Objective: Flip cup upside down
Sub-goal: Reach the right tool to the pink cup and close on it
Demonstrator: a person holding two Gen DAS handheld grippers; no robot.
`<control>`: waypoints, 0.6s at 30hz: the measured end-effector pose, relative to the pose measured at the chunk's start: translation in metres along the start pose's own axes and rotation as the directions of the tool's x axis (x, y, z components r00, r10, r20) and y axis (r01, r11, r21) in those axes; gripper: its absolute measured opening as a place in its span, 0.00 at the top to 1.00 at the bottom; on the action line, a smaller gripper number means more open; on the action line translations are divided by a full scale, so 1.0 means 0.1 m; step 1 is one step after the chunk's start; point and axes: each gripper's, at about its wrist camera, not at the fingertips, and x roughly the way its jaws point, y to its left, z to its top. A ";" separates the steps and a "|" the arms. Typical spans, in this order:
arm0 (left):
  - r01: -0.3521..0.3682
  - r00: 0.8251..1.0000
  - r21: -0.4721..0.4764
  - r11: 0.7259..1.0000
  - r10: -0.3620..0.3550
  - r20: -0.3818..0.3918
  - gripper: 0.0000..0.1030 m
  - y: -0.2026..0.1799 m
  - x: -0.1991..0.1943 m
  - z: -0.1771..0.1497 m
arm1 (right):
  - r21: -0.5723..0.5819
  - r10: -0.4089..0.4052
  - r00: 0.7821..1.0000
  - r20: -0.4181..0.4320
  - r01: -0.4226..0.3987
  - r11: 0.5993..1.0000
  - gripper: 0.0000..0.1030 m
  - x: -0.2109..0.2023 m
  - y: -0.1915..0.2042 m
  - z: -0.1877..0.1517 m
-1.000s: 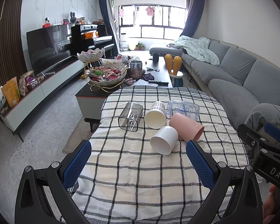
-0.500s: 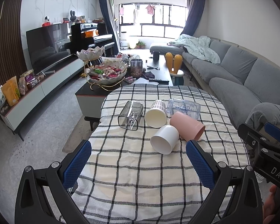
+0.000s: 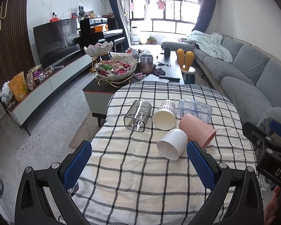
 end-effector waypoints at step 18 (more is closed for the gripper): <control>-0.127 0.990 -0.087 0.988 0.120 -0.077 0.00 -0.27 0.67 0.34 | -0.126 0.129 0.914 -0.385 -0.191 0.973 0.10 1.39 -0.12 0.61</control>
